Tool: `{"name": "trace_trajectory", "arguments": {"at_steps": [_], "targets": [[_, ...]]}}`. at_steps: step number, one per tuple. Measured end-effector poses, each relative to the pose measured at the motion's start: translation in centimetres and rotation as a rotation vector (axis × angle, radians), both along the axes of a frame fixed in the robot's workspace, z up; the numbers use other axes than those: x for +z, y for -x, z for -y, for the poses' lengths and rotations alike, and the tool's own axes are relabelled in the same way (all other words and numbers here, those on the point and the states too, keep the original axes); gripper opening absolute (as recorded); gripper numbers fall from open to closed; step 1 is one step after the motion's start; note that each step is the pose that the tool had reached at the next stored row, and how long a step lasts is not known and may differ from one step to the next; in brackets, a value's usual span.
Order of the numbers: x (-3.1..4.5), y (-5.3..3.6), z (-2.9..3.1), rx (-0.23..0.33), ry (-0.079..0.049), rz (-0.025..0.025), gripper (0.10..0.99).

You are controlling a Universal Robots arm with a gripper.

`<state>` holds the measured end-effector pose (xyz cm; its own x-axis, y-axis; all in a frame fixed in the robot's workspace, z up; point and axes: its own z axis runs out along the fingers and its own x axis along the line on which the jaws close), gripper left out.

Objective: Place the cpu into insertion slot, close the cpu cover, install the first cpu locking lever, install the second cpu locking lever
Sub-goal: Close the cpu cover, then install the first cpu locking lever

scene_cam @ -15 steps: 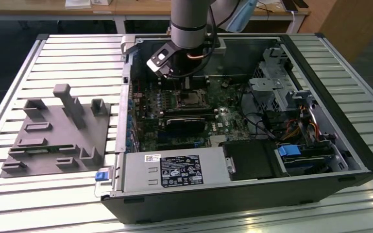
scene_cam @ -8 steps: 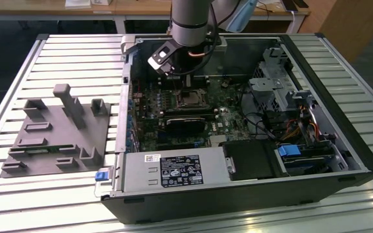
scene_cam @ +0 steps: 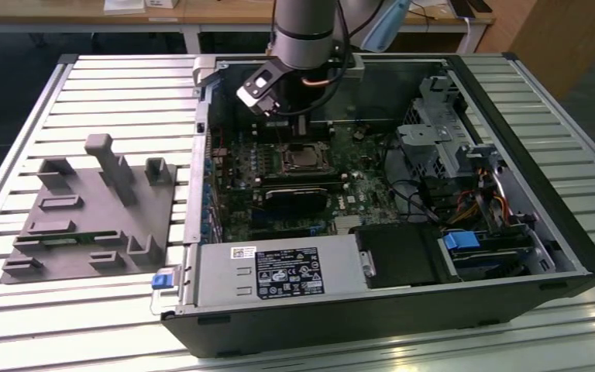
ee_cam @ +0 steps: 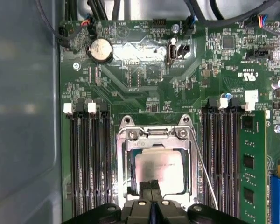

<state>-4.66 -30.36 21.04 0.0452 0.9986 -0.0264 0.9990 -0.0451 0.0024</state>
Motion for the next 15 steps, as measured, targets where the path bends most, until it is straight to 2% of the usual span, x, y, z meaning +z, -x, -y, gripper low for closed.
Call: {"name": "trace_trajectory", "arguments": {"at_steps": [15], "targets": [[0.00, -0.29, 0.22, 0.000, 0.000, -0.0001, 0.106]]}}
